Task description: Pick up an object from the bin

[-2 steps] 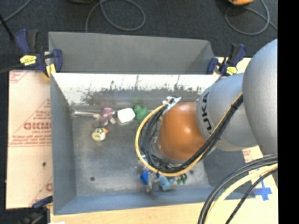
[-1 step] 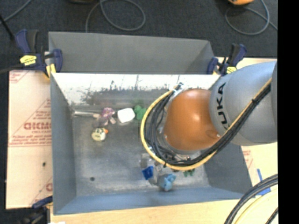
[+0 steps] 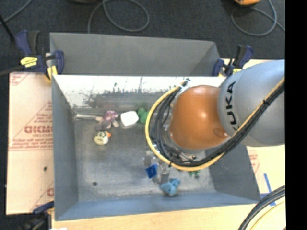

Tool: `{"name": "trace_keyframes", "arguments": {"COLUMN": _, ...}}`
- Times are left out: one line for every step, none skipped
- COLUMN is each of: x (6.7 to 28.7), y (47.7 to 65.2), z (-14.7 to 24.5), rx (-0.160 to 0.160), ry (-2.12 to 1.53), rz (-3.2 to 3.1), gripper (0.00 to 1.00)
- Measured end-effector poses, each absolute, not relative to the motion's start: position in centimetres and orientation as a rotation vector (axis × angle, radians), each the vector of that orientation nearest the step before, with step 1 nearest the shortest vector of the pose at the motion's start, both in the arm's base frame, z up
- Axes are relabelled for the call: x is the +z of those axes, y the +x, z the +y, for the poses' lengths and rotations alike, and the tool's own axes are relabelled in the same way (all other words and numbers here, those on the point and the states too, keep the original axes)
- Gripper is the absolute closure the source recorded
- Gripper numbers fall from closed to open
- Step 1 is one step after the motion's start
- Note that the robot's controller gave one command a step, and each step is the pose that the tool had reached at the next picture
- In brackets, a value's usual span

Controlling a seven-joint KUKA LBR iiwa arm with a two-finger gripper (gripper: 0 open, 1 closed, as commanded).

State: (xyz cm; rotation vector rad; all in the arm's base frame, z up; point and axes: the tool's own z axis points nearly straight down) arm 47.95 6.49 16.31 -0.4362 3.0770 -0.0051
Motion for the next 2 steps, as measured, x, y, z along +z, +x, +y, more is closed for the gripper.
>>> {"name": "trace_keyframes", "arguments": {"x": 18.4, "y": 48.1, "z": 6.4, "rx": -0.007, "ry": -0.471, "rz": 3.1, "gripper": 1.0}}
{"name": "trace_keyframes", "arguments": {"x": 16.9, "y": 48.9, "z": 5.9, "rx": -0.004, "ry": -0.401, "rz": 3.078, "gripper": 1.0}}
